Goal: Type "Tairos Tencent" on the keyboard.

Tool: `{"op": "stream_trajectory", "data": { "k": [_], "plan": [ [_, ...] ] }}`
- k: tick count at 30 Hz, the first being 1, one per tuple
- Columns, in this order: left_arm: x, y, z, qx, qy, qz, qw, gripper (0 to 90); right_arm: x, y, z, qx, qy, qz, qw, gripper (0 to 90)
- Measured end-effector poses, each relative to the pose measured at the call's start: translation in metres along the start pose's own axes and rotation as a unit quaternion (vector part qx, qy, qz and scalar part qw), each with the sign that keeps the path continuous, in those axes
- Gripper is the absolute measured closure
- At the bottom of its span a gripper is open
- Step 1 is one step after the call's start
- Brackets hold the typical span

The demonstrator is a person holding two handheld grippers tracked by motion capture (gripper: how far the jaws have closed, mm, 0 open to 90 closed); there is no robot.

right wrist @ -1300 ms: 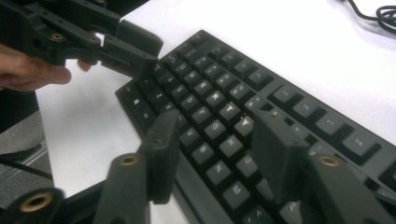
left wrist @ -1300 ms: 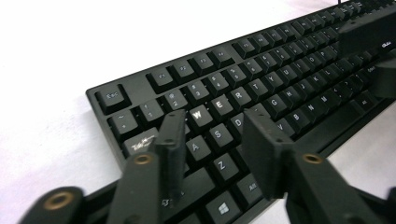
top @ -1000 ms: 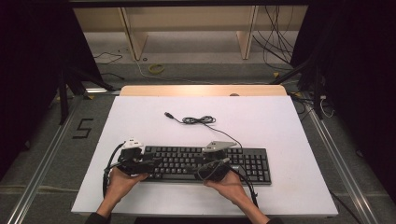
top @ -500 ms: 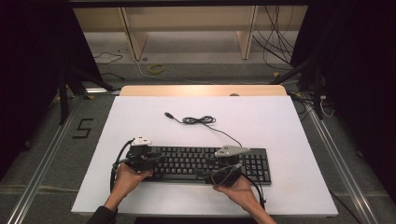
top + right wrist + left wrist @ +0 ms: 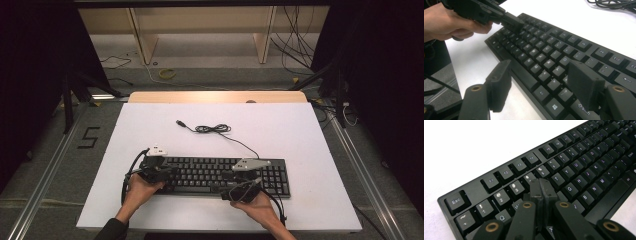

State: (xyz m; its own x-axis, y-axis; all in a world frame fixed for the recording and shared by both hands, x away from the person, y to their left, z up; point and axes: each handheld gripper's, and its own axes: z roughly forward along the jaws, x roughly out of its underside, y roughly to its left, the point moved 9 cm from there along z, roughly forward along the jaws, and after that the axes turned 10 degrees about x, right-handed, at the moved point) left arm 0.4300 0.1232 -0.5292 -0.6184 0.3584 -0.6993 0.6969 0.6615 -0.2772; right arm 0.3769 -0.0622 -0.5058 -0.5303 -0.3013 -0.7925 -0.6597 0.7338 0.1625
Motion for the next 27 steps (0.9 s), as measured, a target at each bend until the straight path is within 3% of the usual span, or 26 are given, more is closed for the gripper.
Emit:
{"op": "stream_trajectory", "data": {
  "k": [27],
  "plan": [
    [0.0043, 0.0017, 0.0096, -0.003, 0.017, 0.002, 0.9998, 89.2, 0.0022, 0.0031, -0.0024, -0.004, 0.0, -0.004, 1.0, 36.0]
  ]
}}
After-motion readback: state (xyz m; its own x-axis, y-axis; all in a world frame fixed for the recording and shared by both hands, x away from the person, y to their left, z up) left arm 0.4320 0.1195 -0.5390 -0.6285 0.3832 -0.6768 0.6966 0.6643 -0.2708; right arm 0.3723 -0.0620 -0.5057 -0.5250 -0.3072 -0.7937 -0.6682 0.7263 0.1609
